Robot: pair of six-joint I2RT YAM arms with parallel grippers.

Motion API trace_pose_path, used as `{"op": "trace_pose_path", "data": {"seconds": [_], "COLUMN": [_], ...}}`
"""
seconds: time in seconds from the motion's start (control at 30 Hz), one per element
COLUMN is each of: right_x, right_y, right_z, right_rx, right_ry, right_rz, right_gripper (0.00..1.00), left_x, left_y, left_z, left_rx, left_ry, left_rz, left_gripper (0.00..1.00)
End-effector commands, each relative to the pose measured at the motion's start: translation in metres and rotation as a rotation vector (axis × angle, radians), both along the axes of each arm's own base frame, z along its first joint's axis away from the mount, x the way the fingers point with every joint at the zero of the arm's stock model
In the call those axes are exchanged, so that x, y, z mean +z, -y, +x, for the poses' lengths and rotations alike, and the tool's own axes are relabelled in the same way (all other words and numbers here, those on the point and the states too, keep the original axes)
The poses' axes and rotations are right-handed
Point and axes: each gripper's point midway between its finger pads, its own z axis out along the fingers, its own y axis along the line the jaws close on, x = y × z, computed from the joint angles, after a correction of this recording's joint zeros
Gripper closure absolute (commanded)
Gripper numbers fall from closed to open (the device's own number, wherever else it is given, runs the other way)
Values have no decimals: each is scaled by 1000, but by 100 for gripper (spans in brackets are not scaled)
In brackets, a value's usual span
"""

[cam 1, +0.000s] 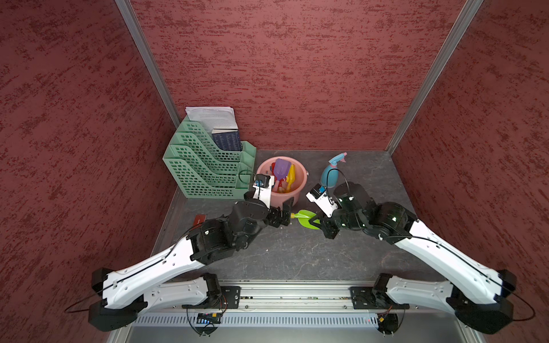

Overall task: Organize the gardening tools
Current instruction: Pick up the gardening tool from the center of the board.

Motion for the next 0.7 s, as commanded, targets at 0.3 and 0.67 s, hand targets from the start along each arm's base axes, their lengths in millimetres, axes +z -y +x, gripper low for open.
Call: {"op": "trace_pose_path", "data": {"seconds": [0.3,0.67], "right_x": [19,38], "right_y": [22,12], "right_z": [-27,-33], "right_rx": [90,129], "right_ry": [-81,-106], "right_rz": [-128,-80], "right_gripper": [100,100], "left_x": [-51,-63], "left_y": [23,59], "left_z": [-82,-76], "left_rx": [-650,-658], "left_ry": [-33,53], "left_rz": [393,440], "left_gripper": [10,26]}}
